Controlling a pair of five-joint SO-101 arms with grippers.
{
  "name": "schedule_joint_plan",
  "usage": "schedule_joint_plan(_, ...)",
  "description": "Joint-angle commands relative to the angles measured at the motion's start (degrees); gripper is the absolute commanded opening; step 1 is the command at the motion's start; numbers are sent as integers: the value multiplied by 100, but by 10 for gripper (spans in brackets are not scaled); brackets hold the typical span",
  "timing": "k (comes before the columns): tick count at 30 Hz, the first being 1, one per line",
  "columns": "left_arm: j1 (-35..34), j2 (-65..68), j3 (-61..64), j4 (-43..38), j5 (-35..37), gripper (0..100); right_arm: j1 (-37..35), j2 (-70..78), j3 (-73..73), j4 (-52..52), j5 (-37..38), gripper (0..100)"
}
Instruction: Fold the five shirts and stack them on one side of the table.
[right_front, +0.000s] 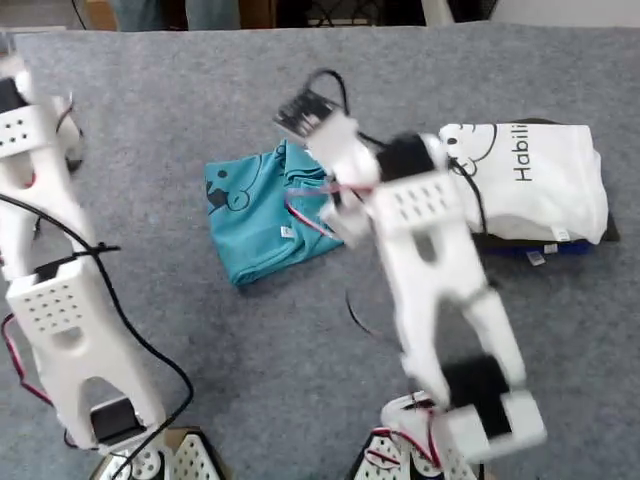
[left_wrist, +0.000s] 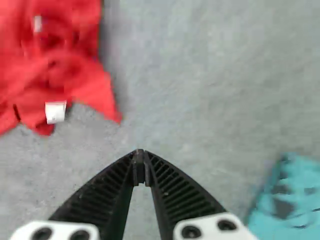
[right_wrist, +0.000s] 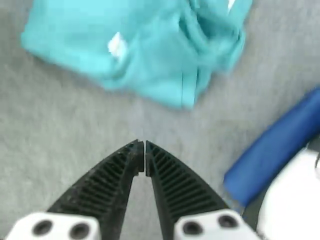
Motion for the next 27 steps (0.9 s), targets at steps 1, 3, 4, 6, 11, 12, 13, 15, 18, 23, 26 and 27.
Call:
schedule_joint_plan(1,-207,-290,1956,-1046,-114,29,-193,1429,-1947,273,-123,15)
schedule_joint_plan(3,-189,-299,2598,-1670,-114,29,-193,2211,-2809,448,-220,15)
schedule_joint_plan(4,-163,-299,2721,-1820,-114,29,-202,2554,-3231,536,-264,15)
schedule_joint_plan(6,-57,-281,2774,-1987,-114,29,-229,3187,-4101,774,-255,15)
schedule_joint_plan(11,198,-273,3081,-2514,-114,29,-624,4347,-5903,1266,-246,15)
schedule_joint_plan(12,207,-281,3143,-2629,-114,29,-738,4497,-6070,1266,-229,15)
schedule_joint_plan(13,207,-281,3152,-2690,-114,29,-853,4629,-6202,1266,-229,15)
schedule_joint_plan(15,207,-290,3152,-2708,-114,29,-1055,4866,-6325,1257,-229,15)
schedule_joint_plan(18,215,-290,3152,-2725,-114,29,-1187,5147,-6396,1231,-220,15)
schedule_joint_plan(23,207,-290,3152,-2708,-114,29,-932,5648,-6615,1020,-220,15)
schedule_joint_plan(26,180,-290,3204,-2681,-114,29,-589,5886,-6897,818,-220,15)
schedule_joint_plan(27,171,-255,3222,-2646,-114,29,-492,5965,-7029,774,-220,15)
